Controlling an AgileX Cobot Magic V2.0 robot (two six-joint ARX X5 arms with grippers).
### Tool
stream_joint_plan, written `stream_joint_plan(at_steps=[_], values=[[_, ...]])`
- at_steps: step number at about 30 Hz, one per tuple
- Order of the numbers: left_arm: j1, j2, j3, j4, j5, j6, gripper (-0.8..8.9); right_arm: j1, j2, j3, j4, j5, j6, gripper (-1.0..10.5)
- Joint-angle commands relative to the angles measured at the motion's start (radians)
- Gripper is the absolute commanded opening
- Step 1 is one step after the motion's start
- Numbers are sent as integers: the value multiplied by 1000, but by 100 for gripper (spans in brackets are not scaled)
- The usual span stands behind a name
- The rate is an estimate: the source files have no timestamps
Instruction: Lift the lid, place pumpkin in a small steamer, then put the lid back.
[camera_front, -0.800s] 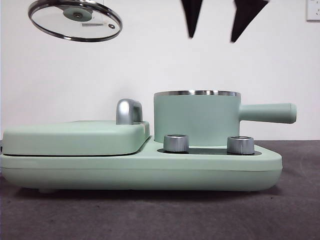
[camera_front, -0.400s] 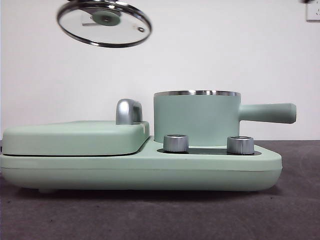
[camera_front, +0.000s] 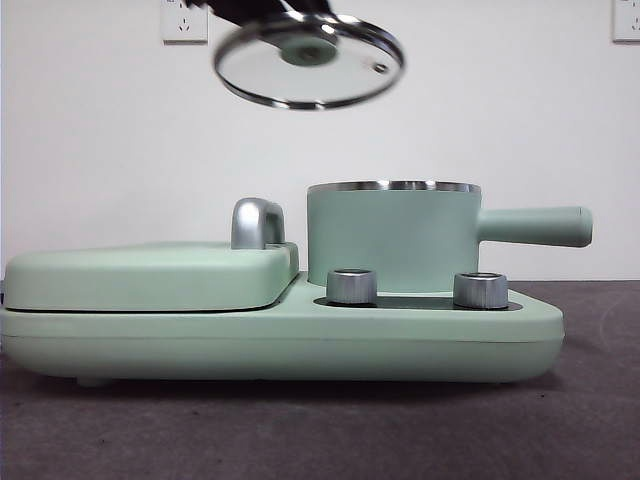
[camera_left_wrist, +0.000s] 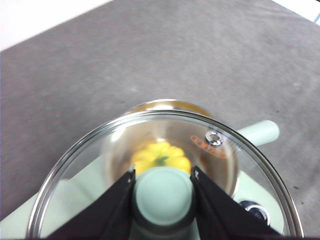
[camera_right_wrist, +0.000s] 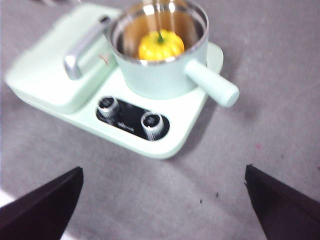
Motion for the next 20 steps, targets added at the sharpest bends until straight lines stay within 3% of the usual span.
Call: stream_joint_plan(at_steps=[1,9,20], values=[[-27,42,28,83,2,23,112,6,-69,5,12,-27,8,515],[-51,139,28,227,2,45,112,6,-135,5,-6,-56,8,515],[-51,217,28,259,2,46,112,6,-134,5,-10,-69,8,515]])
